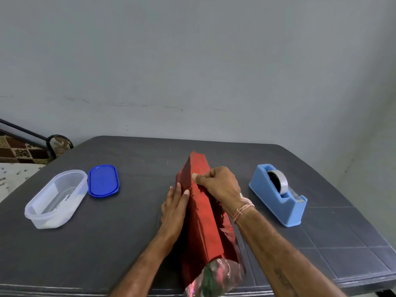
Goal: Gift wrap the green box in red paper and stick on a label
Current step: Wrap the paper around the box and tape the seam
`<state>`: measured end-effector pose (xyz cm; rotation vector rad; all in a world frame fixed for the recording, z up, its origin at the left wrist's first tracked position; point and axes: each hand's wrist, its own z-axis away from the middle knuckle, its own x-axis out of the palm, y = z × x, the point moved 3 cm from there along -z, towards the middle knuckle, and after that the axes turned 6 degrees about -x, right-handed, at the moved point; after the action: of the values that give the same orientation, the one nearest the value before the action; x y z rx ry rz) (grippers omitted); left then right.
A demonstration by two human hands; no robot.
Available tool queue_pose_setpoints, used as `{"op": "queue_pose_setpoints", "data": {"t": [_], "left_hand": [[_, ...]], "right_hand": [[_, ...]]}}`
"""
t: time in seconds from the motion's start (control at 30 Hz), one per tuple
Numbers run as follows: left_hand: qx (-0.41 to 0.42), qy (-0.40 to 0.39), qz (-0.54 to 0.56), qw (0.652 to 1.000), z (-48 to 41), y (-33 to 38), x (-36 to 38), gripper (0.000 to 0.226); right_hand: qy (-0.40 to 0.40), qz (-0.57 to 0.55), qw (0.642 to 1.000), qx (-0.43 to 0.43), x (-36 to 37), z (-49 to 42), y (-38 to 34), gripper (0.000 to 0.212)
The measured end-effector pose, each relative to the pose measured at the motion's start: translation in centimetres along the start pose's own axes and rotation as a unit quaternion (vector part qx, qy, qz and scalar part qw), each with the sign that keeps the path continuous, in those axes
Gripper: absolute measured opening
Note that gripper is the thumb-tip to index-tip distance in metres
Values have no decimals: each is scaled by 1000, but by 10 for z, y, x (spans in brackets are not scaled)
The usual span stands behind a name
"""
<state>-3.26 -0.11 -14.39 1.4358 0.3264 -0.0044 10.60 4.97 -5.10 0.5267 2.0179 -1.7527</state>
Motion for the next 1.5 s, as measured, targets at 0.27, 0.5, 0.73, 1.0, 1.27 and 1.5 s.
{"op": "queue_pose_setpoints", "data": {"t": [0.27, 0.5, 0.73, 1.0, 1.27, 1.5], "left_hand": [[33, -149, 132, 979, 5, 19, -32, 74], [-1, -185, 153, 971, 11, 12, -46, 97], [-5, -176, 156, 972, 19, 12, -45, 91], [17, -191, 101, 976, 15, 15, -53, 87], [5, -189, 95, 977, 14, 18, -44, 85], [11, -195, 79, 977, 10, 19, -40, 84]], "right_hand": [[-2, 87, 996, -26, 12, 1, -13, 46], [1, 160, 983, -90, 34, 9, -22, 38], [-4, 157, 982, -104, 28, 12, -21, 22], [-24, -183, 979, -86, 8, 23, 13, 32], [-88, -99, 984, -115, 13, 27, 27, 39], [-133, -131, 976, -109, 5, 24, 27, 37]]}}
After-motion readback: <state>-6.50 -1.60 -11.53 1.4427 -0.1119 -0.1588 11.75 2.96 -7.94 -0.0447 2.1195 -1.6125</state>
